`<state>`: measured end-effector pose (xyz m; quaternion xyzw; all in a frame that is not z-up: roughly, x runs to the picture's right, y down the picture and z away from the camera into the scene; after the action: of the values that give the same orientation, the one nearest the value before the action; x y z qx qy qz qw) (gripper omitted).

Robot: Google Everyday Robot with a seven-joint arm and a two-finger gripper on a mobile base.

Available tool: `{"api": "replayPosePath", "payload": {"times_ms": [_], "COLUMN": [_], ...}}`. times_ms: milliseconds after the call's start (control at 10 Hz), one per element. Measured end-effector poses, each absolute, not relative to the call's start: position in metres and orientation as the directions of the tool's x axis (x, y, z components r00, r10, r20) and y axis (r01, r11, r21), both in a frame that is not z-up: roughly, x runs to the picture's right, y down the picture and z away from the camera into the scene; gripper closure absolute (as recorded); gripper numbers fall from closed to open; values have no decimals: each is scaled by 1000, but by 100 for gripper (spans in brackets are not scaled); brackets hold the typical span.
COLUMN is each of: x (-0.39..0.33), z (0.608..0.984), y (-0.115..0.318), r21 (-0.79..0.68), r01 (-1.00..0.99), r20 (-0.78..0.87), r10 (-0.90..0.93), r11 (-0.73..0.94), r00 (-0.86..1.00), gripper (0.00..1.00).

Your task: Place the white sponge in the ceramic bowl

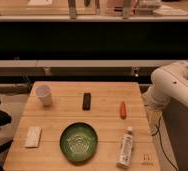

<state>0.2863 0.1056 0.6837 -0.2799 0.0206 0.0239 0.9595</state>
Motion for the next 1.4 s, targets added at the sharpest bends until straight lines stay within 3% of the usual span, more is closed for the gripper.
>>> {"api": "replayPosePath", "payload": {"times_ms": [1400], "x": [271], "z": [684], "y": [100], "r21": [-533], "r01": [-40], "r20": [-54], "r10": [13], "r11": [845], "r00": [998], "gripper": [20]}}
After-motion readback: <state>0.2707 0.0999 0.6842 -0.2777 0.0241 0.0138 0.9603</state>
